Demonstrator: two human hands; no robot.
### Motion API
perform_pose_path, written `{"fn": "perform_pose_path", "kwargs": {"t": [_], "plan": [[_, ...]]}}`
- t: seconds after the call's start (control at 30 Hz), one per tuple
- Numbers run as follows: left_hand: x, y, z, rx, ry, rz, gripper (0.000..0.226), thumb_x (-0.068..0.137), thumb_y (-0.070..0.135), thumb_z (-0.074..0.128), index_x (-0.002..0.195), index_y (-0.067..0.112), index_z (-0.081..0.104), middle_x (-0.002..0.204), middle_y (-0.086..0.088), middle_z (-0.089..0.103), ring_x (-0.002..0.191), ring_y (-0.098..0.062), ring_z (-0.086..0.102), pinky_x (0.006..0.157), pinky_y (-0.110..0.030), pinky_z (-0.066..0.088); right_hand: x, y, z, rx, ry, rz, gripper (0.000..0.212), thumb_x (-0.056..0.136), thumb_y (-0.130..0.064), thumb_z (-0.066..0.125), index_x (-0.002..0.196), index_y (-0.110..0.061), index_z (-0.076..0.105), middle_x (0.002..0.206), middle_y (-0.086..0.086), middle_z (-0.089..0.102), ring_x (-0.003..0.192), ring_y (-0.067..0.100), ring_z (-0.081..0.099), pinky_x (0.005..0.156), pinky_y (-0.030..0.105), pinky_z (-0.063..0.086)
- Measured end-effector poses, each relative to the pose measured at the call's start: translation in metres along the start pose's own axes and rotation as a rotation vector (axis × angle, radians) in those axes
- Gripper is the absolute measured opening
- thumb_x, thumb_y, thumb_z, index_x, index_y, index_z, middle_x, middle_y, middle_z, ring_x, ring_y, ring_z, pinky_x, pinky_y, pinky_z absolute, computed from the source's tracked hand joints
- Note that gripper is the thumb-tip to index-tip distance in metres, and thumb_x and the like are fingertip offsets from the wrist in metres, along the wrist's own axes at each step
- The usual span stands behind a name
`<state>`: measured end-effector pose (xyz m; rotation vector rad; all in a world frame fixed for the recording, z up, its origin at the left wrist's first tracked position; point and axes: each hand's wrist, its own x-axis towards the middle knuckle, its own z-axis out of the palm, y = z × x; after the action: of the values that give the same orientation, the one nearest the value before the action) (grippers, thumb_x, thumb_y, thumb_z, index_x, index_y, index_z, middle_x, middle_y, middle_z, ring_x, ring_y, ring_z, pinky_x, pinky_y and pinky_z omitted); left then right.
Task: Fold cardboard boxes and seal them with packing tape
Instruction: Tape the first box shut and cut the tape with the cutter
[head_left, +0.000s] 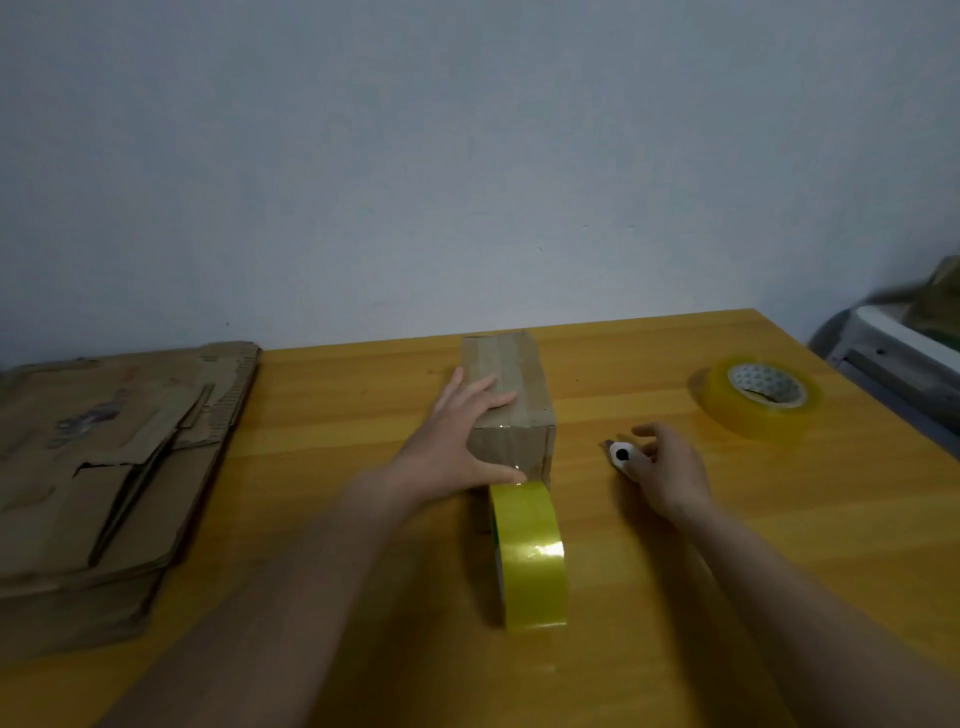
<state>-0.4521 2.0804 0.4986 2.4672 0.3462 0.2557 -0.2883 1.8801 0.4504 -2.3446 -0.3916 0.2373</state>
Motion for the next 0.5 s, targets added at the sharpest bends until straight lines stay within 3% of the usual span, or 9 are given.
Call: {"fn": "perform_pose_path", "kwargs": {"t": [0.07, 0.13, 0.23, 0.3, 0.37, 0.43, 0.5], "plan": [[-0.001, 0.004, 0.001, 0.0, 0.016, -0.026, 0.096, 0.062, 0.044, 0.087, 0.143, 0.039, 0.037, 0.16, 0.014, 0.012, 0.148, -0.01, -0.007, 0.119, -0.042, 0.009, -0.007, -0.003, -0.002, 0.001, -0.057, 0.004, 0.038, 0.094, -0.017, 0.059, 0.131, -0.01, 0.052, 0.122, 0.013, 0.06, 0.105, 0.028, 0.057, 0.078, 0.033, 0.044], [-0.003, 0.006, 0.004, -0.026, 0.045, -0.067, 0.096, 0.061, 0.041, 0.088, 0.142, 0.042, 0.038, 0.161, 0.013, 0.006, 0.149, -0.016, -0.001, 0.12, -0.045, 0.014, -0.016, -0.009, -0.007, 0.097, 0.013, -0.067, 0.027, 0.093, -0.014, 0.06, 0.119, -0.008, 0.061, 0.115, 0.012, 0.065, 0.097, 0.023, 0.058, 0.077, 0.032, 0.045], [-0.007, 0.01, 0.006, -0.128, 0.079, -0.105, 0.095, 0.06, 0.034, 0.09, 0.141, 0.039, 0.042, 0.161, 0.013, 0.0, 0.147, -0.017, 0.009, 0.119, -0.043, 0.022, -0.04, -0.037, -0.016, 0.235, 0.151, -0.37, 0.019, 0.092, -0.014, 0.061, 0.109, -0.012, 0.069, 0.105, 0.005, 0.067, 0.094, 0.016, 0.059, 0.074, 0.025, 0.045], [-0.011, 0.014, 0.006, -0.192, 0.093, -0.136, 0.098, 0.058, 0.031, 0.092, 0.142, 0.035, 0.042, 0.16, 0.014, -0.004, 0.147, -0.015, 0.01, 0.118, -0.039, 0.026, -0.057, -0.061, -0.016, 0.259, 0.021, -0.559, 0.018, 0.09, -0.017, 0.063, 0.107, -0.015, 0.07, 0.1, -0.002, 0.068, 0.091, 0.01, 0.06, 0.073, 0.02, 0.046], [-0.017, 0.019, 0.007, -0.238, 0.13, -0.18, 0.104, 0.058, 0.028, 0.092, 0.146, 0.033, 0.037, 0.161, 0.012, -0.008, 0.147, -0.014, 0.01, 0.115, -0.031, 0.026, -0.07, -0.078, -0.011, 0.219, -0.155, -0.607, 0.019, 0.091, -0.018, 0.063, 0.108, -0.017, 0.07, 0.1, -0.007, 0.068, 0.09, 0.005, 0.06, 0.074, 0.016, 0.047], [-0.026, 0.026, 0.008, -0.308, 0.238, -0.275, 0.111, 0.058, 0.025, 0.093, 0.149, 0.033, 0.029, 0.159, 0.005, 0.0, 0.144, -0.016, 0.018, 0.105, -0.023, 0.026, -0.073, -0.085, -0.008, 0.204, -0.19, -0.595, 0.018, 0.092, -0.019, 0.062, 0.107, -0.019, 0.07, 0.097, -0.009, 0.068, 0.085, 0.001, 0.059, 0.069, 0.01, 0.043], [-0.037, 0.033, 0.013, -0.471, 0.347, -0.423, 0.108, 0.062, 0.024, 0.091, 0.148, 0.033, 0.026, 0.15, -0.003, 0.019, 0.134, -0.019, 0.033, 0.097, -0.024, 0.033, -0.074, -0.089, -0.01, 0.214, -0.149, -0.585, 0.014, 0.092, -0.019, 0.06, 0.103, -0.019, 0.069, 0.089, -0.012, 0.066, 0.078, -0.001, 0.057, 0.063, 0.01, 0.042]]}}
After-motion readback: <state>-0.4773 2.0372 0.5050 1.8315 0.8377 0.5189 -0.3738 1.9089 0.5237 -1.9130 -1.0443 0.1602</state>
